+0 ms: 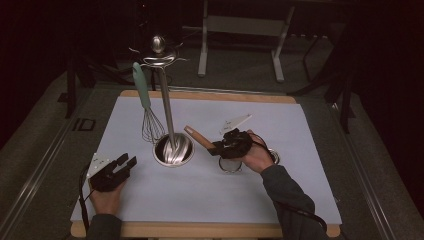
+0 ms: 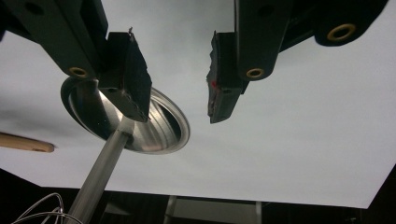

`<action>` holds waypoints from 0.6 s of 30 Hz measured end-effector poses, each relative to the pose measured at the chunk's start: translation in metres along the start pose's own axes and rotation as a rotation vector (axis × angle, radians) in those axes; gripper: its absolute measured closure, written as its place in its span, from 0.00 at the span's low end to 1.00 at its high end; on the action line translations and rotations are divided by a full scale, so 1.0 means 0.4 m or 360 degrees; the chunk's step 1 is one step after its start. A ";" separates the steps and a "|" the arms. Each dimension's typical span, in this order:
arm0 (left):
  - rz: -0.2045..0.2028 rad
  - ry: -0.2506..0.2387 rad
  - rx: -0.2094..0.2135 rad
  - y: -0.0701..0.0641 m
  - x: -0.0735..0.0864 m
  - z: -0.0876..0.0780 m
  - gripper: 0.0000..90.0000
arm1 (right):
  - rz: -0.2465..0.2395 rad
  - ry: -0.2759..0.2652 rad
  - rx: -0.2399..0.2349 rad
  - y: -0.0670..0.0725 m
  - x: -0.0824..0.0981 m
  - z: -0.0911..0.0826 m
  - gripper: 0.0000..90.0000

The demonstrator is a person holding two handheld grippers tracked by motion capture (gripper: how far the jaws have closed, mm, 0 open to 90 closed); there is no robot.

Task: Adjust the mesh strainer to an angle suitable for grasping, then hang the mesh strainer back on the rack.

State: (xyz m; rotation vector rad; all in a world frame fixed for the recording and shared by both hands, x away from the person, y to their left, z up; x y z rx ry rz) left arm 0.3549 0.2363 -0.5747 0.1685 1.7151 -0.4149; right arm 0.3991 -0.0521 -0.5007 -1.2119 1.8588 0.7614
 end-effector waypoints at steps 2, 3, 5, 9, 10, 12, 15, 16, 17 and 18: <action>0.0001 0.0000 -0.0001 0.000 0.000 0.000 0.66 | 0.0001 -0.0015 -0.0002 0.000 -0.007 -0.002 0.78; 0.0003 -0.0001 -0.0001 0.000 0.000 0.000 0.66 | -0.0010 -0.0029 -0.0002 0.001 -0.015 -0.003 0.78; 0.0003 -0.0002 -0.0003 -0.001 0.000 0.000 0.66 | -0.0021 -0.0043 -0.0004 0.003 -0.023 -0.004 0.79; 0.0002 -0.0002 -0.0001 -0.001 0.000 0.000 0.66 | -0.0048 -0.0082 -0.0009 0.007 -0.039 -0.006 0.79; 0.0003 -0.0002 -0.0002 -0.001 0.000 0.000 0.66 | -0.0048 -0.0082 -0.0009 0.007 -0.039 -0.006 0.79; 0.0005 -0.0001 -0.0001 -0.001 0.000 0.000 0.66 | -0.0052 -0.0098 -0.0012 0.009 -0.046 -0.006 0.78; 0.0012 -0.0001 0.0001 -0.002 0.000 0.000 0.66 | -0.0071 -0.0134 -0.0009 0.010 -0.059 -0.007 0.78; 0.0012 0.0000 0.0001 -0.002 0.000 0.000 0.66 | -0.0078 -0.0144 -0.0009 0.011 -0.063 -0.008 0.78; 0.0011 0.0000 -0.0001 -0.003 0.000 0.000 0.66 | -0.0081 -0.0158 -0.0011 0.013 -0.068 -0.009 0.78; 0.0011 0.0001 -0.0001 -0.003 0.001 0.000 0.66 | -0.0087 -0.0170 -0.0014 0.016 -0.073 -0.009 0.78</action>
Point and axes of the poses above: each handheld gripper's, and its own axes: z roughly forward along the jaws, x roughly out of its underside, y roughly to its left, the point moved 10 cm from there along z, roughly forward along the jaws, and after that the axes turned 13 degrees about -y, right-handed, at the moved point
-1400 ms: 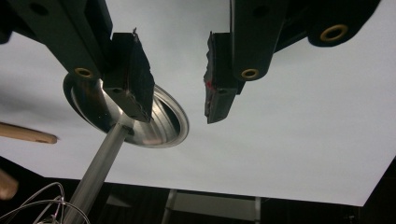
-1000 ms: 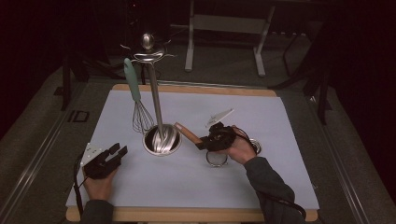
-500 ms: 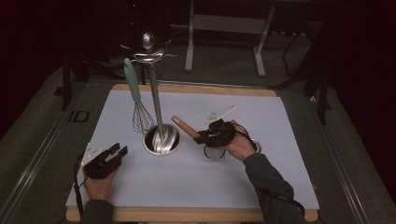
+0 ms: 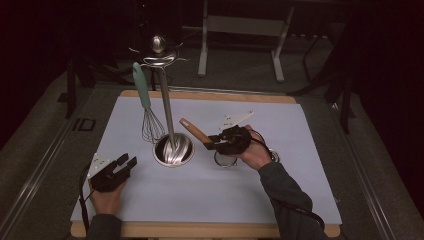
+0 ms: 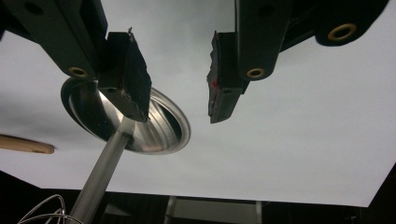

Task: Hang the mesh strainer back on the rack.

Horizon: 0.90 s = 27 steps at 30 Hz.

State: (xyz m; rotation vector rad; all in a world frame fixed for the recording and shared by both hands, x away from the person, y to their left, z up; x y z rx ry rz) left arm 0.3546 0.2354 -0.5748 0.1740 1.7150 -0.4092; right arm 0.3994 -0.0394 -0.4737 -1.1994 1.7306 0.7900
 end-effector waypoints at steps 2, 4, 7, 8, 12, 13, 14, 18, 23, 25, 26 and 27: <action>-0.0004 0.0005 0.0001 0.000 0.001 0.001 0.66 | -0.0011 -0.0011 0.0001 0.002 -0.005 0.000 0.78; -0.0001 0.0009 0.0004 0.000 0.001 0.001 0.66 | -0.0039 -0.0047 -0.0002 0.005 -0.021 -0.001 0.79; 0.0001 0.0011 0.0006 -0.001 0.001 0.001 0.66 | -0.0055 -0.0078 0.0004 0.005 -0.037 0.000 0.78; 0.0002 0.0011 0.0006 -0.001 0.001 0.001 0.66 | -0.0069 -0.0084 0.0013 0.006 -0.046 0.001 0.79; 0.0005 0.0011 0.0009 -0.002 0.002 0.001 0.67 | -0.0093 -0.0115 0.0013 0.012 -0.064 0.000 0.79; 0.0004 0.0014 0.0016 -0.003 0.002 0.002 0.67 | -0.0100 -0.0125 0.0009 0.015 -0.070 -0.001 0.78; 0.0006 0.0017 0.0018 -0.004 0.003 0.002 0.67 | -0.0121 -0.0139 -0.0006 0.024 -0.084 -0.002 0.78; 0.0007 0.0022 0.0018 -0.005 0.003 0.002 0.67 | -0.0177 -0.0154 -0.0030 0.036 -0.102 -0.003 0.78; 0.0019 0.0028 0.0023 -0.005 0.004 0.001 0.67 | -0.0231 -0.0191 -0.0049 0.047 -0.141 -0.009 0.78; 0.0020 0.0029 0.0024 -0.006 0.004 0.001 0.67 | -0.0242 -0.0210 -0.0050 0.050 -0.152 -0.012 0.79; 0.0020 0.0029 0.0025 -0.006 0.004 0.001 0.67 | -0.0242 -0.0210 -0.0050 0.050 -0.152 -0.012 0.79; 0.0020 0.0029 0.0025 -0.006 0.004 0.001 0.67 | -0.0250 -0.0228 -0.0055 0.053 -0.163 -0.016 0.78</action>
Point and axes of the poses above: each handheld gripper's, and its own axes: z roughly forward along the jaws, x roughly out of its underside, y roughly to its left, the point moved 10 cm from there along z, roughly forward along the jaws, and after that the axes turned 13 degrees about -y, right-handed, at the moved point
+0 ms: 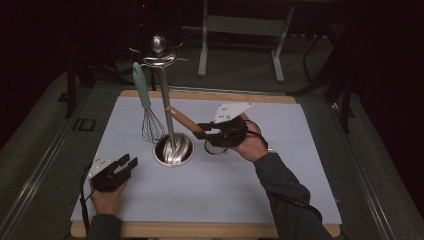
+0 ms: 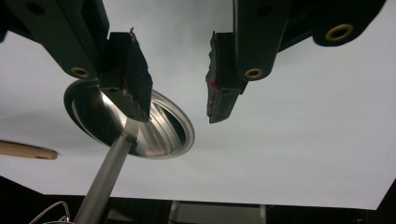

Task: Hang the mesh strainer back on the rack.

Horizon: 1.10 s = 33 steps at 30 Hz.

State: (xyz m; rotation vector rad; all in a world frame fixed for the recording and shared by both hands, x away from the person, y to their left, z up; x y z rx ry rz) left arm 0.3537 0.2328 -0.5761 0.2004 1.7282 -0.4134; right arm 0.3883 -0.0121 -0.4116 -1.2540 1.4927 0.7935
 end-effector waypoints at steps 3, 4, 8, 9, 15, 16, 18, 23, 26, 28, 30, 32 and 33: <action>-0.0001 0.0000 0.0003 0.000 0.000 0.000 0.67 | -0.0008 -0.0019 -0.0009 0.002 -0.009 -0.002 0.78; -0.0003 0.0000 0.0004 -0.001 0.000 0.000 0.67 | -0.0025 -0.0047 -0.0022 0.002 -0.022 -0.006 0.78; -0.0002 0.0001 0.0004 -0.001 0.000 0.000 0.67 | -0.0050 -0.0094 -0.0033 0.004 -0.046 -0.017 0.79; -0.0003 0.0001 0.0004 -0.001 0.000 0.000 0.67 | -0.0061 -0.0095 -0.0033 0.002 -0.050 -0.020 0.78; -0.0003 0.0001 0.0004 -0.001 0.000 0.000 0.67 | -0.0106 -0.0115 -0.0039 0.002 -0.079 -0.037 0.78; -0.0002 0.0002 0.0005 -0.001 0.001 0.000 0.67 | -0.0120 -0.0115 -0.0041 0.001 -0.083 -0.039 0.78; -0.0002 0.0002 0.0005 -0.001 0.001 0.000 0.67 | -0.0142 -0.0120 -0.0040 0.001 -0.094 -0.045 0.78; 0.0000 0.0003 0.0005 -0.001 0.001 0.000 0.67 | -0.0207 -0.0121 -0.0044 0.004 -0.122 -0.055 0.78; 0.0000 0.0003 0.0005 -0.001 0.001 0.000 0.67 | -0.0226 -0.0147 -0.0030 0.000 -0.142 -0.062 0.78; -0.0004 0.0001 0.0006 -0.001 0.000 0.000 0.67 | -0.0228 -0.0161 -0.0021 -0.002 -0.154 -0.068 0.78; -0.0004 0.0001 0.0006 -0.001 0.000 0.000 0.67 | -0.0235 -0.0178 -0.0013 -0.005 -0.169 -0.074 0.78; -0.0003 0.0002 0.0006 -0.001 0.000 -0.001 0.67 | -0.0246 -0.0191 -0.0001 -0.008 -0.182 -0.081 0.79; -0.0003 0.0002 0.0006 -0.001 0.000 -0.001 0.67 | -0.0246 -0.0191 -0.0001 -0.008 -0.182 -0.081 0.79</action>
Point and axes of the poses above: each handheld gripper's, and its own axes: z roughly forward along the jaws, x roughly out of its underside, y roughly to its left, the point moved 10 cm from there along z, roughly forward along the jaws, and after that the axes turned 13 degrees about -y, right-handed, at the moved point
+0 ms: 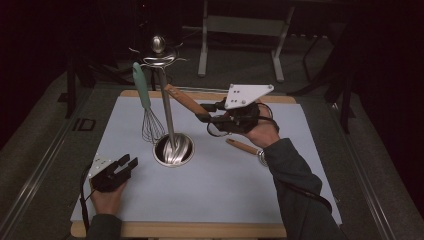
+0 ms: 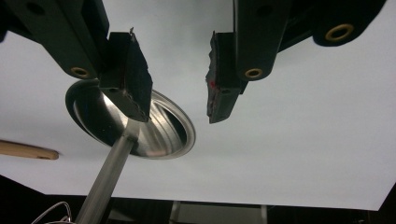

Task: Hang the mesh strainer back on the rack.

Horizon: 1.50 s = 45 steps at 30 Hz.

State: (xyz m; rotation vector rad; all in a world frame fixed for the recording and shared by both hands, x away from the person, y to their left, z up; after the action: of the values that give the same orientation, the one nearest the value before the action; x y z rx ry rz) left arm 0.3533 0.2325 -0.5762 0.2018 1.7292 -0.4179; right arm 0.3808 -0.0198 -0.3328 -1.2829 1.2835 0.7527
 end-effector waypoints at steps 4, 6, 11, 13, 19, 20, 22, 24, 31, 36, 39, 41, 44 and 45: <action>0.0001 -0.0002 -0.0002 0.000 0.000 0.000 0.67 | -0.0023 -0.0016 0.0025 -0.010 -0.024 -0.006 0.78; 0.0004 -0.0004 -0.0002 -0.001 -0.001 0.000 0.67 | -0.0030 -0.0032 0.0035 -0.015 -0.039 -0.008 0.78; 0.0004 -0.0005 -0.0003 0.000 -0.001 0.000 0.67 | -0.0057 -0.0050 0.0063 -0.027 -0.067 0.002 0.78; 0.0003 -0.0005 -0.0003 0.000 -0.001 0.000 0.67 | -0.0060 -0.0050 0.0070 -0.031 -0.072 0.008 0.78; -0.0001 -0.0010 -0.0004 -0.001 -0.001 0.000 0.67 | -0.0070 -0.0037 0.0065 -0.034 -0.076 0.029 0.78; -0.0003 -0.0010 -0.0004 -0.001 -0.001 0.000 0.67 | -0.0070 -0.0037 0.0065 -0.034 -0.076 0.029 0.78; -0.0003 -0.0010 -0.0004 -0.001 -0.001 0.000 0.67 | -0.0065 -0.0036 0.0082 -0.037 -0.077 0.036 0.78; -0.0003 -0.0011 -0.0003 -0.001 -0.001 0.000 0.67 | -0.0060 -0.0040 0.0093 -0.041 -0.077 0.043 0.78; -0.0004 -0.0013 -0.0003 -0.001 -0.002 0.000 0.67 | -0.0063 -0.0034 0.0146 -0.049 -0.075 0.059 0.78; -0.0004 -0.0012 -0.0006 -0.001 -0.001 0.000 0.67 | -0.0068 -0.0029 0.0163 -0.049 -0.073 0.064 0.78; -0.0003 -0.0012 -0.0007 0.000 -0.001 0.000 0.67 | -0.0070 -0.0028 0.0176 -0.051 -0.071 0.068 0.78; -0.0002 -0.0011 -0.0008 0.000 -0.001 0.000 0.67 | -0.0068 -0.0026 0.0182 -0.053 -0.070 0.071 0.78; -0.0002 -0.0011 -0.0008 0.000 -0.001 -0.001 0.67 | -0.0069 -0.0021 0.0187 -0.053 -0.069 0.074 0.78; -0.0002 -0.0011 -0.0008 0.000 -0.001 -0.001 0.67 | -0.0069 -0.0018 0.0191 -0.054 -0.069 0.074 0.78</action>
State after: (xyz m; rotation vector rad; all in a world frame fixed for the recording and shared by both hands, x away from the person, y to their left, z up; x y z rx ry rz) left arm 0.3533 0.2328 -0.5756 0.1952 1.7236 -0.4148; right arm 0.4030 0.0104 -0.3066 -1.2040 1.2686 0.6418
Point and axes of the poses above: each handheld gripper's, and its own axes: z roughly forward along the jaws, x roughly out of its underside, y roughly to its left, the point moved 10 cm from there along z, roughly forward along the jaws, and after that the axes turned 13 degrees about -y, right-handed, at the moved point
